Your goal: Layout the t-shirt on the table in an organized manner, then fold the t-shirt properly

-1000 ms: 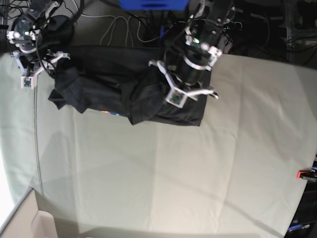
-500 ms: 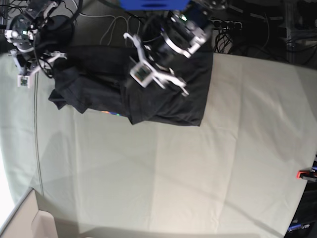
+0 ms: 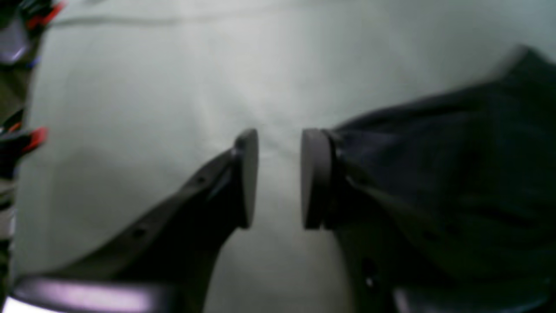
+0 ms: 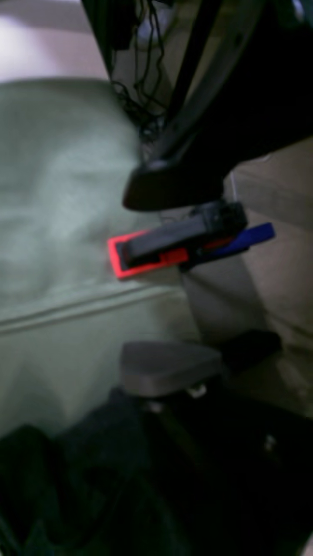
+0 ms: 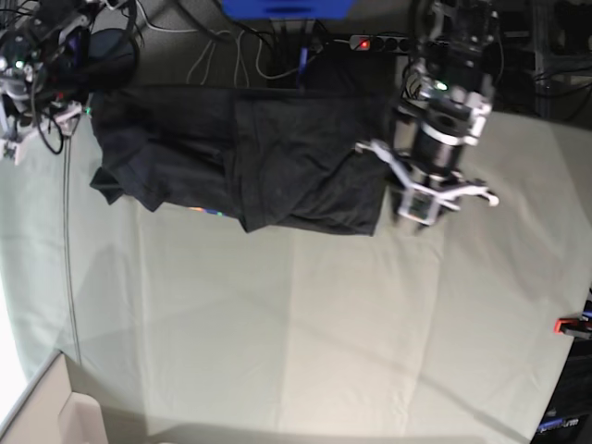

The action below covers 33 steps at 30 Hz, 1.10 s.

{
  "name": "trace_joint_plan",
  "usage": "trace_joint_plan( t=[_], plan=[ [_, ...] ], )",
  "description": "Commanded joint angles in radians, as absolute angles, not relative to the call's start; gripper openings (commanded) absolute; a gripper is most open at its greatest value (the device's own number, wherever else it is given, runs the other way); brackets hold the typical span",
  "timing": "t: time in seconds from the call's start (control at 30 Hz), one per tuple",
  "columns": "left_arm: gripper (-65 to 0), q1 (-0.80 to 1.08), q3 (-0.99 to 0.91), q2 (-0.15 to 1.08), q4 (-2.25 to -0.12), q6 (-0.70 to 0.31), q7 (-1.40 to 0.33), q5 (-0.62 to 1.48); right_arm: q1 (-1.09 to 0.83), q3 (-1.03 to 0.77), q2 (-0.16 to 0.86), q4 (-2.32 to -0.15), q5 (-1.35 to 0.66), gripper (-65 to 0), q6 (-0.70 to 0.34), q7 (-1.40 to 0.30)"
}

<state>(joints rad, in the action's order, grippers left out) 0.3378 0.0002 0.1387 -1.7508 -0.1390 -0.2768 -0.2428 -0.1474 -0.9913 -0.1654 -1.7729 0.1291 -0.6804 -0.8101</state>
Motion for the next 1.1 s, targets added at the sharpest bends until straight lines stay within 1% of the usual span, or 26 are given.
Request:
trace_joint_plan(
  t=[0.0, 0.1, 0.27, 0.4, 0.6, 0.87, 1.07],
  plan=[
    [-48.3, 0.334, -0.013, 0.139, -1.767, -0.134, -0.249, -0.240, -0.142, -0.974, -0.157, -1.801, 0.111, -14.1, -0.698, -0.828],
    [-48.3, 0.332, -0.035, 0.139, -1.767, -0.134, -0.249, -0.240, -0.142, -0.909, -0.157, -1.865, 0.104, -12.7, -0.698, -0.886],
    [-48.3, 0.338, -0.035, 0.142, -1.767, -0.134, -0.249, -0.240, -0.145, -0.802, -0.157, -1.980, 0.104, -12.7, -0.698, -0.951],
    [-48.3, 0.340, -0.035, 0.140, -1.767, -0.134, -0.249, -0.240, -0.145, -0.737, -0.157, -1.982, 0.104, -12.7, -0.698, -0.989],
    [-48.3, 0.340, -0.035, 0.145, -1.767, -0.134, -0.251, -0.240, -0.147, -0.696, -0.157, -1.962, 0.104, -12.7, -0.698, -0.995],
    [-48.3, 0.338, -0.035, 0.148, -1.767, -0.134, -0.251, -0.240, -0.099, -0.694, -0.157, -1.742, 0.110, -12.7, -0.698, -0.978],
    [-48.3, 0.338, -0.036, 0.153, -1.767, -0.134, -0.251, -0.243, -0.091, -0.694, -0.157, -1.607, 0.111, -12.7, -0.698, -0.826]
  ],
)
